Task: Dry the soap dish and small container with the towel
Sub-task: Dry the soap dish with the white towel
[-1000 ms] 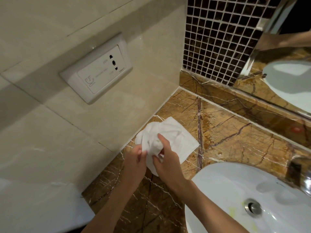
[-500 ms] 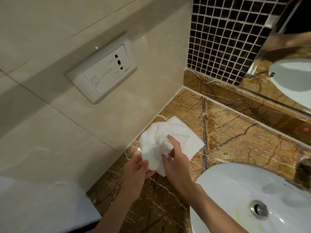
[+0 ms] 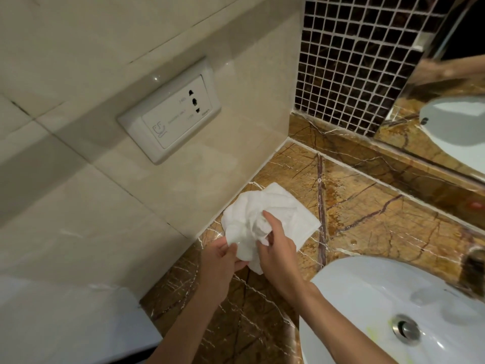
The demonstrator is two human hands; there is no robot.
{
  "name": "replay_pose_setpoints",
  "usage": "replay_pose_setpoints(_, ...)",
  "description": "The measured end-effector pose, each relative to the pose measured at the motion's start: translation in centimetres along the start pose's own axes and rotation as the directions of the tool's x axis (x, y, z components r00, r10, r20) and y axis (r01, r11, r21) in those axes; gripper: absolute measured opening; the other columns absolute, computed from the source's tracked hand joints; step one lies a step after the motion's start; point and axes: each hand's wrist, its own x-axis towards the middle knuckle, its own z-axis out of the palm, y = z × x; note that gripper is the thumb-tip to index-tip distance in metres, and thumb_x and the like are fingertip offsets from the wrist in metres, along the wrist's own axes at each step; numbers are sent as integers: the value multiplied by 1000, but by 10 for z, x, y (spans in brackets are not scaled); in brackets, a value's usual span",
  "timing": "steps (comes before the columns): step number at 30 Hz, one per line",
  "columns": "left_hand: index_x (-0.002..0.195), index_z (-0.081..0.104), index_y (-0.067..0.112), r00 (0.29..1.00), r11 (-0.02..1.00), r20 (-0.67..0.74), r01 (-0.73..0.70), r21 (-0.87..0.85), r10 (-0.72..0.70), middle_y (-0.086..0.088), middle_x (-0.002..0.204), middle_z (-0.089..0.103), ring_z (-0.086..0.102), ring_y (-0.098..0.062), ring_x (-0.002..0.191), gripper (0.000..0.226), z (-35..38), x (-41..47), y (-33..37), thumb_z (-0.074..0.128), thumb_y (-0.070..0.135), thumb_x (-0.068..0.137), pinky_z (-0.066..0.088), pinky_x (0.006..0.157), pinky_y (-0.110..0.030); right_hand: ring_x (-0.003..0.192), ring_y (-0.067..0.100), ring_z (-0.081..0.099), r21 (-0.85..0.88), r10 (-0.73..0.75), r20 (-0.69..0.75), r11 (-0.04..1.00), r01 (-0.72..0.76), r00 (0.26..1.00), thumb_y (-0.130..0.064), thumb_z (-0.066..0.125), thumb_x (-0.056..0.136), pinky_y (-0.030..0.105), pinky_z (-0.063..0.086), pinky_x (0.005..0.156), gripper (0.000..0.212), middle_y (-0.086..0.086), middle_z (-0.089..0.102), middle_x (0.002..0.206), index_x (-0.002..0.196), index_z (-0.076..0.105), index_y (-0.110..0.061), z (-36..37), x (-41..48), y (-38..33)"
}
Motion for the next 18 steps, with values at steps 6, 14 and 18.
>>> replay_pose_setpoints(6, 93, 70, 7, 993, 984, -18, 114, -134, -118, -17, 99, 71, 72, -28, 86, 20, -5, 5, 0, 55, -4, 84, 59, 66, -36, 68, 4, 59, -72, -117, 29, 990, 119, 993, -6, 56, 87, 22, 46, 59, 65, 0, 64, 90, 142, 31, -30, -21, -1, 18)
replay_pose_setpoints(14, 107, 60, 0, 999, 990, 19, 43, -133, -41, -17, 104, 69, 72, -25, 89, 21, -9, -5, 2, 59, 0, 87, 59, 65, -31, 100, 22, 61, 312, 269, -301, 934, -172, 915, -5, 60, 88, 33, 54, 85, 66, 8, 61, 113, 146, 30, -15, -36, 30, 19)
replay_pose_setpoints(18, 103, 59, 9, 992, 996, 121, -34, -80, 44, -15, 108, 68, 70, -25, 95, 17, -15, -10, 6, 57, 0, 89, 58, 72, -29, 106, 27, 58, 327, 394, -318, 899, -290, 862, -3, 60, 87, 47, 51, 92, 76, 10, 58, 117, 150, 20, -13, -44, 32, 16)
